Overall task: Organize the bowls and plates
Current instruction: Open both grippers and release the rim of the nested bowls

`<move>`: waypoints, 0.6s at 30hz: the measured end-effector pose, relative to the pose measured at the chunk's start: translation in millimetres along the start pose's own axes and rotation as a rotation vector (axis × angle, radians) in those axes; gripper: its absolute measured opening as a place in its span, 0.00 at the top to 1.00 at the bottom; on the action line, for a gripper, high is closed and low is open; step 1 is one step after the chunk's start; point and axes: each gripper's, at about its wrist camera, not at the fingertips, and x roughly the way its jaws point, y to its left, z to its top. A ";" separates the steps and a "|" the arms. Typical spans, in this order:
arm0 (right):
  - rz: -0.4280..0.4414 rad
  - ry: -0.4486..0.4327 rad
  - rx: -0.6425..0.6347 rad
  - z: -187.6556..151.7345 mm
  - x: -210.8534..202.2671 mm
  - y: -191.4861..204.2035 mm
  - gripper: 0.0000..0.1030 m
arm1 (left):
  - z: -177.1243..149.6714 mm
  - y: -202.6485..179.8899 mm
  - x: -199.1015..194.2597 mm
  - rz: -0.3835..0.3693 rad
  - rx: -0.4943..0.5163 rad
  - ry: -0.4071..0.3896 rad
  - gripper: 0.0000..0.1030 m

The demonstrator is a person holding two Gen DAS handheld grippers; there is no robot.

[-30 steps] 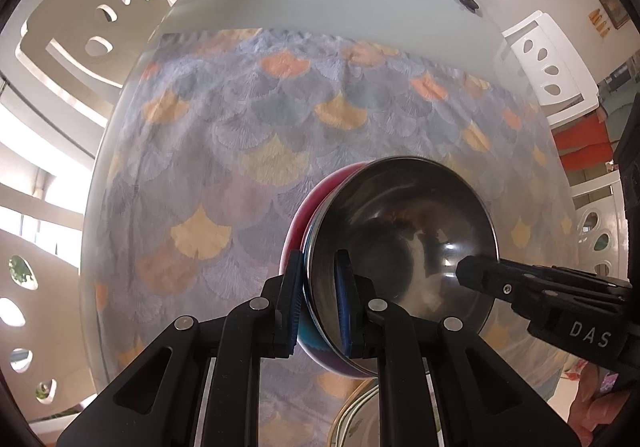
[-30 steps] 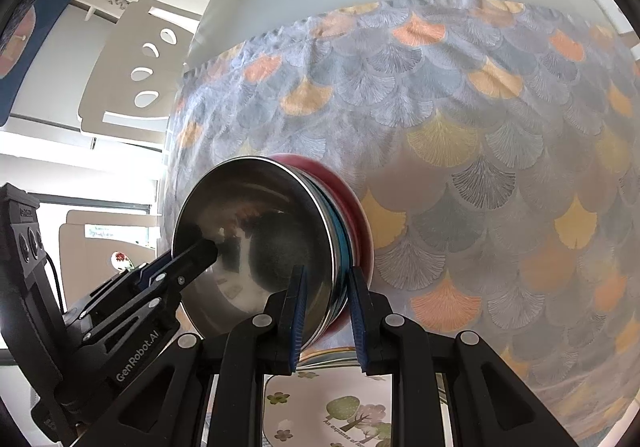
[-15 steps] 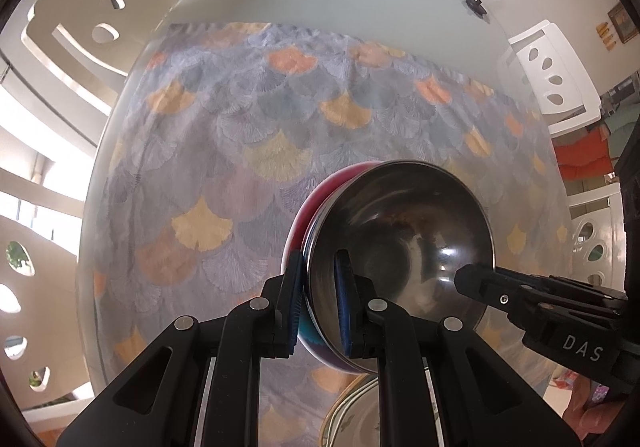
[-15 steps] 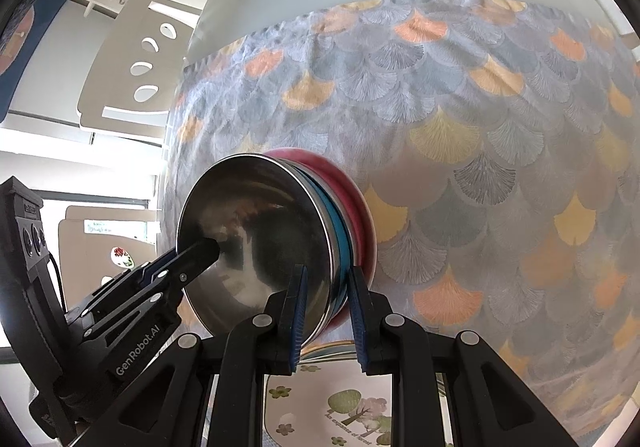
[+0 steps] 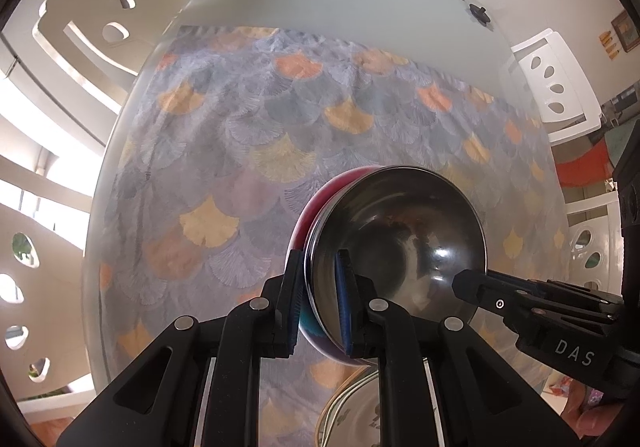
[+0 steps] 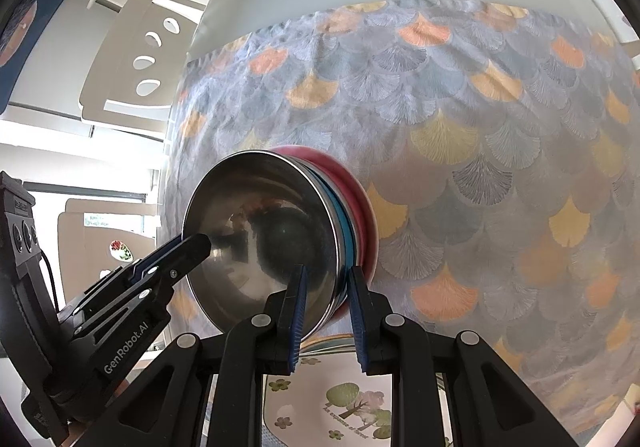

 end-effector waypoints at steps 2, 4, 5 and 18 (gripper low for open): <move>0.000 0.002 -0.001 -1.0 -0.3 0.0 0.81 | -0.8 1.2 -0.7 0.005 -0.009 0.000 0.87; 0.001 0.003 -0.005 -2.0 -0.3 0.4 0.81 | -1.7 3.7 -1.5 0.013 -0.028 0.002 0.87; 0.002 0.005 -0.005 -2.3 -0.3 0.3 0.81 | -2.1 5.1 -2.0 0.020 -0.037 0.003 0.87; -0.015 -0.079 -0.050 9.2 -40.5 11.3 0.29 | 12.2 26.1 -33.5 0.063 -0.101 -0.060 0.25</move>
